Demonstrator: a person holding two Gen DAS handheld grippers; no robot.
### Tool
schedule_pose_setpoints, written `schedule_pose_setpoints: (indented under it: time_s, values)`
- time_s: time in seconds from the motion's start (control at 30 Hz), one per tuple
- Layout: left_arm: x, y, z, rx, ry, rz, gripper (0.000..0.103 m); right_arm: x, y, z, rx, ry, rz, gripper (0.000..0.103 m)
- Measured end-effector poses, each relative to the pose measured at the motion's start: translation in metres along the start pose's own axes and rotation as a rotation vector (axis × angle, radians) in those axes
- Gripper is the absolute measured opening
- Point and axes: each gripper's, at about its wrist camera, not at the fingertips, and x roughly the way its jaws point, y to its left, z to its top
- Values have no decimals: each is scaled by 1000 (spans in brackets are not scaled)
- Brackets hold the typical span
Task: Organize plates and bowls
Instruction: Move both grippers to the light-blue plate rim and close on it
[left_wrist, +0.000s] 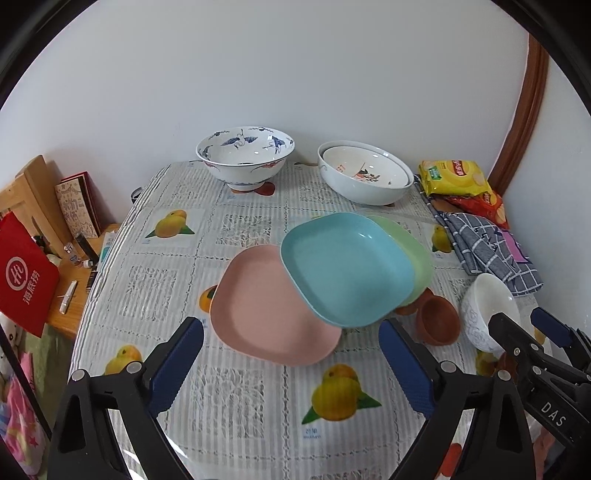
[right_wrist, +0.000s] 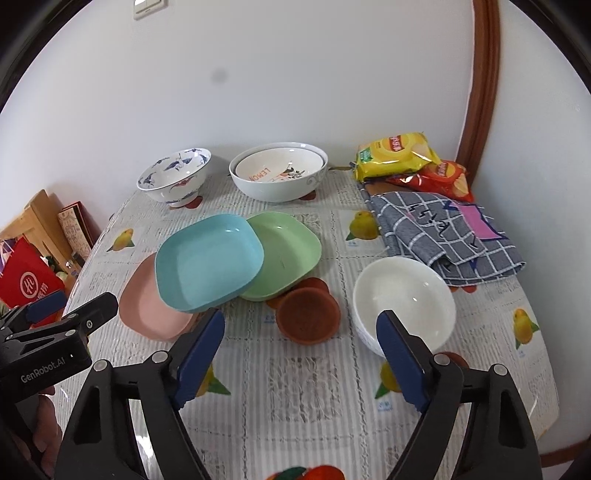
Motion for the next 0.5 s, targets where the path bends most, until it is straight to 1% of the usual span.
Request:
schedule_pose_setpoints:
  time_s: [0.1,0.27,0.4,0.47,0.5]
  values:
    - [14,4,8,-4,10,3,96,16,4,6,-7,15,2,77]
    - [36,7,17,-11,28,2,91,39,9,16,-9,34,14,76]
    - [52,10,25,-10,37,6,89,58,15,23,-19,45,28,70]
    - [59,10,29,-9,42,3,83,67,17,26,-17,55,36,67]
    - [62,11,31,-10,42,0,83,72,18,28,-13,60,43,65]
